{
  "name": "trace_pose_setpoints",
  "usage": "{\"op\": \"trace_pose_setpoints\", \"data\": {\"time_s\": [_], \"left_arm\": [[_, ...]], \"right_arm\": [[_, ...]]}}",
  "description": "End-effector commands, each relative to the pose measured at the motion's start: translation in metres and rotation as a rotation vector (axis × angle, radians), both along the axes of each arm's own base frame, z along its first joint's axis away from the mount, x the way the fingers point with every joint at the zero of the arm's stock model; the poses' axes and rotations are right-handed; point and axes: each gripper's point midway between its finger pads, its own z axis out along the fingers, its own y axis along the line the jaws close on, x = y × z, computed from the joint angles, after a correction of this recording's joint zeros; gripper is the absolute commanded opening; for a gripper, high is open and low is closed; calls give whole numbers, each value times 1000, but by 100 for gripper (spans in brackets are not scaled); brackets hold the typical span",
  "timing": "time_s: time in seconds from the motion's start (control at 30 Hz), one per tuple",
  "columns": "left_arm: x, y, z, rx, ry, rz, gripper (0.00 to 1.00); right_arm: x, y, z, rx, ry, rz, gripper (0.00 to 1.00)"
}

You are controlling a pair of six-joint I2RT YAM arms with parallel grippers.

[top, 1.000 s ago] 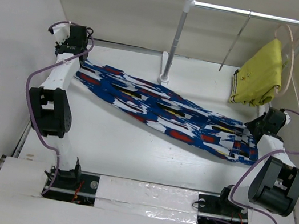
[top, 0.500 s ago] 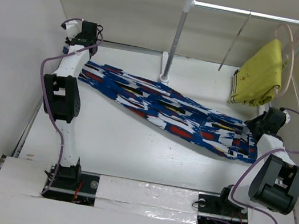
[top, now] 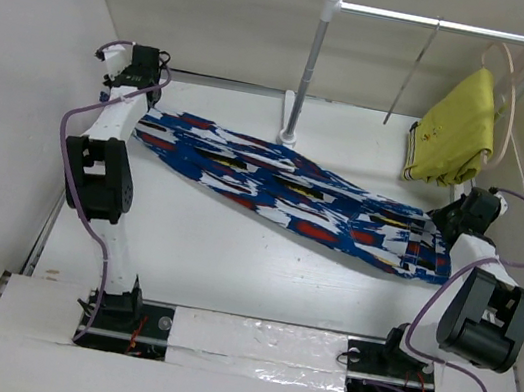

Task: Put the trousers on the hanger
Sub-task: Fold the trousers at the center of the board.

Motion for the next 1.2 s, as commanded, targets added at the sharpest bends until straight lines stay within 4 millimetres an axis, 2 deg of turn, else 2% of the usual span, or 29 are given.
{"op": "trace_pose_setpoints", "data": {"time_s": [0.0,0.17,0.2,0.23,0.27,0.3,0.33,0.4,0.43,0.5,0.53,0.67,0.73,0.77,0.83,0.87,0.9,1.0,1.07,1.1,1.13,1.17], "left_arm": [[-12,37,45,99,-102,122,0],[9,30,40,109,-102,95,0],[17,28,52,123,-121,88,0],[23,29,45,129,-105,87,0],[27,30,46,133,-103,85,0],[36,26,56,138,-130,76,0],[42,27,47,143,-110,69,0],[52,28,52,148,-125,64,0],[57,28,42,149,-103,55,0],[66,21,38,140,-104,33,0],[69,21,27,137,-86,31,0],[78,19,4,124,-55,12,0],[84,18,-3,122,-50,-3,5],[88,13,-4,123,-53,-15,11],[93,7,-8,124,-51,-34,24],[95,6,-10,124,-48,-45,38],[96,6,-8,127,-51,-43,43],[98,1,-6,107,-63,-76,54],[97,-2,5,88,-91,-84,56],[95,-7,2,67,-87,-104,57],[92,-8,12,60,-106,-109,59],[90,-9,16,56,-121,-112,60]], "right_arm": [[15,-34,28,-104,-96,-81,2],[16,-35,27,-105,-92,-85,2],[16,-35,27,-106,-91,-84,2],[16,-35,27,-108,-92,-85,2],[17,-36,27,-108,-92,-87,2],[17,-36,27,-110,-92,-86,2],[18,-37,27,-112,-92,-84,2],[19,-38,25,-113,-83,-86,2],[20,-38,25,-113,-81,-85,2],[22,-39,21,-111,-73,-82,2],[24,-39,21,-109,-71,-81,2],[31,-39,21,-99,-78,-74,5],[32,-40,23,-99,-81,-75,6],[33,-40,25,-98,-86,-75,7],[34,-37,27,-102,-90,-68,11],[34,-36,32,-104,-103,-66,13],[34,-35,33,-103,-108,-60,15],[32,-29,42,-93,-142,-45,23],[33,-21,47,-82,-165,-22,30],[32,-20,51,-84,-179,-20,32],[32,-14,51,-79,-182,-5,41],[31,-13,50,-75,-185,0,44]]}}
